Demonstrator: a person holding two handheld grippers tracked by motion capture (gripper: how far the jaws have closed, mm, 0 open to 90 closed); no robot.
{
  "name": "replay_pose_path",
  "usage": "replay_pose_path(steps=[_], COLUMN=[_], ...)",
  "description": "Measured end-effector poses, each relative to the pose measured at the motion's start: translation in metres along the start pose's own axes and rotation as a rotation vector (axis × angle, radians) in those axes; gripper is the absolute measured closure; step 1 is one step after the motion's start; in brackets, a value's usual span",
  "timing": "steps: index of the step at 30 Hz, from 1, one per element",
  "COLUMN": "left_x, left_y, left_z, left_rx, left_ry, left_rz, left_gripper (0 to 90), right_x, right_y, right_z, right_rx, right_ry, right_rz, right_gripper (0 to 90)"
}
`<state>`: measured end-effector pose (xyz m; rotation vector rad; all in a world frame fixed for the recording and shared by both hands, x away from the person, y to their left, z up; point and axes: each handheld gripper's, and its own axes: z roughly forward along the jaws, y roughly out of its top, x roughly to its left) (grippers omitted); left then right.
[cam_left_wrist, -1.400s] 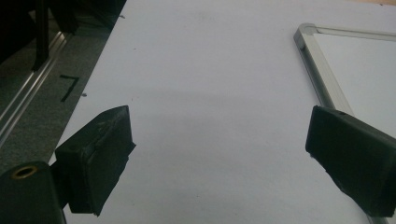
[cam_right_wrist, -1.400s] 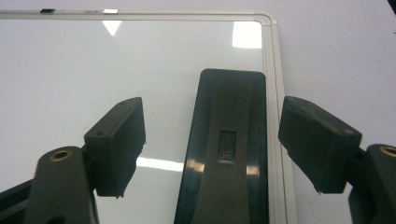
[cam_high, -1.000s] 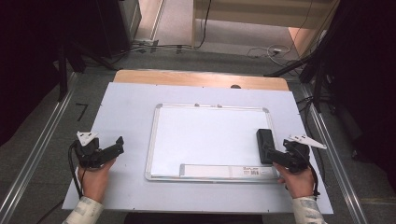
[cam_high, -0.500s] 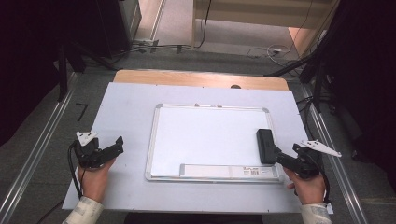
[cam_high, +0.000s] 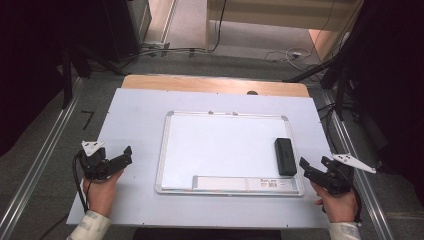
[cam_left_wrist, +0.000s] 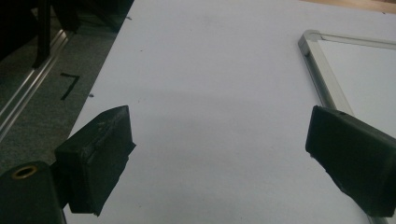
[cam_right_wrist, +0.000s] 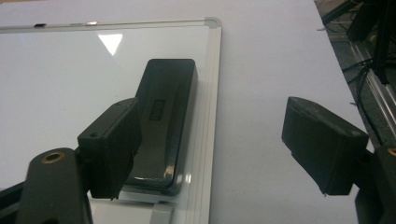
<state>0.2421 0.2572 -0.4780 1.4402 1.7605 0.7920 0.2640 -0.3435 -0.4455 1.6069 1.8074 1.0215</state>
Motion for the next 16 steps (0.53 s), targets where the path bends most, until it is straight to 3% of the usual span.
replay_pose_path(steps=[16], left_x=[0.000], left_y=[0.000], left_z=[0.000], left_rx=[0.001], left_ry=[0.001], left_rz=[-0.003], left_gripper=[7.7], right_x=[-0.022], right_y=[-0.005], right_z=[-0.007], right_rx=[-0.005], right_ry=[-0.044], right_rz=[0.045], right_gripper=[18.4])
